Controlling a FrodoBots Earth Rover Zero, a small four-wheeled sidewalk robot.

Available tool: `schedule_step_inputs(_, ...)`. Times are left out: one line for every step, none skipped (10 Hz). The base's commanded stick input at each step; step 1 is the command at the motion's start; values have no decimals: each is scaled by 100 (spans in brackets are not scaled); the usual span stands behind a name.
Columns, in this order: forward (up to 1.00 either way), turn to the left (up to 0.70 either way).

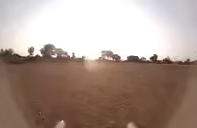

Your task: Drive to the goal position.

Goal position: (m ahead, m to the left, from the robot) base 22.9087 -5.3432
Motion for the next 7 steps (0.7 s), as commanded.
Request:
schedule_step_inputs(70,0)
schedule_step_inputs(70,0)
schedule_step_inputs(70,0)
schedule_step_inputs(70,0)
schedule_step_inputs(70,0)
schedule_step_inputs(70,0)
schedule_step_inputs(70,0)
